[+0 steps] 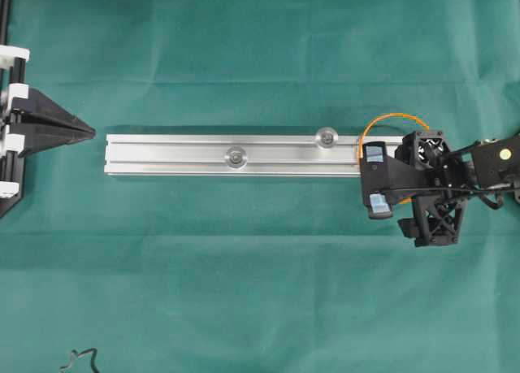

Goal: Hook the rubber onto the shaft.
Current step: 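Lift the gripped ring up off the rail with the right gripper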

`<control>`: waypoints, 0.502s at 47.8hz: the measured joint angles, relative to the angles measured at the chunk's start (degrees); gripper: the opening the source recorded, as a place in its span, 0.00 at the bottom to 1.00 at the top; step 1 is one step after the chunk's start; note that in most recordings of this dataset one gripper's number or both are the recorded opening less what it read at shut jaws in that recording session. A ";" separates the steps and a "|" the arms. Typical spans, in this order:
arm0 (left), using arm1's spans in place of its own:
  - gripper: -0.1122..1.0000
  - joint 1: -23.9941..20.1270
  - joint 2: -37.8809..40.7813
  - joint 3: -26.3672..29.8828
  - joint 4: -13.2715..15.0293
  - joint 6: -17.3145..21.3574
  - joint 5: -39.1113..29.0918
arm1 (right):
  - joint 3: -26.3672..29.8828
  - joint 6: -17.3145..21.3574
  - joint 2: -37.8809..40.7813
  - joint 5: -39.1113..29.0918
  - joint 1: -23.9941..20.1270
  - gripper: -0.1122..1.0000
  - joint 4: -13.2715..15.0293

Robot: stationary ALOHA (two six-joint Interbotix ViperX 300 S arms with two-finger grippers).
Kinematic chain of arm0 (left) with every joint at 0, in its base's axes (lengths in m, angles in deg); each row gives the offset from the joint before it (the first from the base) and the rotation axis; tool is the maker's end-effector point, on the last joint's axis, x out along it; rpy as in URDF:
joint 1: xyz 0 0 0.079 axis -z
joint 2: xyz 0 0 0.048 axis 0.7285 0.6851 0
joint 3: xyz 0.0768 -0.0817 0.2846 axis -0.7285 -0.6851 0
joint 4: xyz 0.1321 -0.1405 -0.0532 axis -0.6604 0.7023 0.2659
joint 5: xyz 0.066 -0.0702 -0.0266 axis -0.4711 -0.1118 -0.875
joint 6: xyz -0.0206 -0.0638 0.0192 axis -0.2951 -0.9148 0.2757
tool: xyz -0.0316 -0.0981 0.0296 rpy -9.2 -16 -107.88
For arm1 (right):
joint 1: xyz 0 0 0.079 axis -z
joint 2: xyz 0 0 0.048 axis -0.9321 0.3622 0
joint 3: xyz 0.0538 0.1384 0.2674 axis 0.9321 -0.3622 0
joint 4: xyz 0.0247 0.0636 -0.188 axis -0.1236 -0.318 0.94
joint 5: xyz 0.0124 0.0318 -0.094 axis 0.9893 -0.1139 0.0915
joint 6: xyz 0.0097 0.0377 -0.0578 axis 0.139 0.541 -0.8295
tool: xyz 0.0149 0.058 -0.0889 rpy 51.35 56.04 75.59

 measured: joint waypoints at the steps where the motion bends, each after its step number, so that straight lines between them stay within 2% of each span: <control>1: 0.10 0.09 0.00 0.00 0.00 0.00 0.00 | 0.00 0.00 0.09 0.09 0.00 0.94 0.00; 24: 0.10 0.00 0.00 0.00 0.00 -0.26 0.00 | 0.00 0.00 0.35 0.62 0.00 0.93 0.00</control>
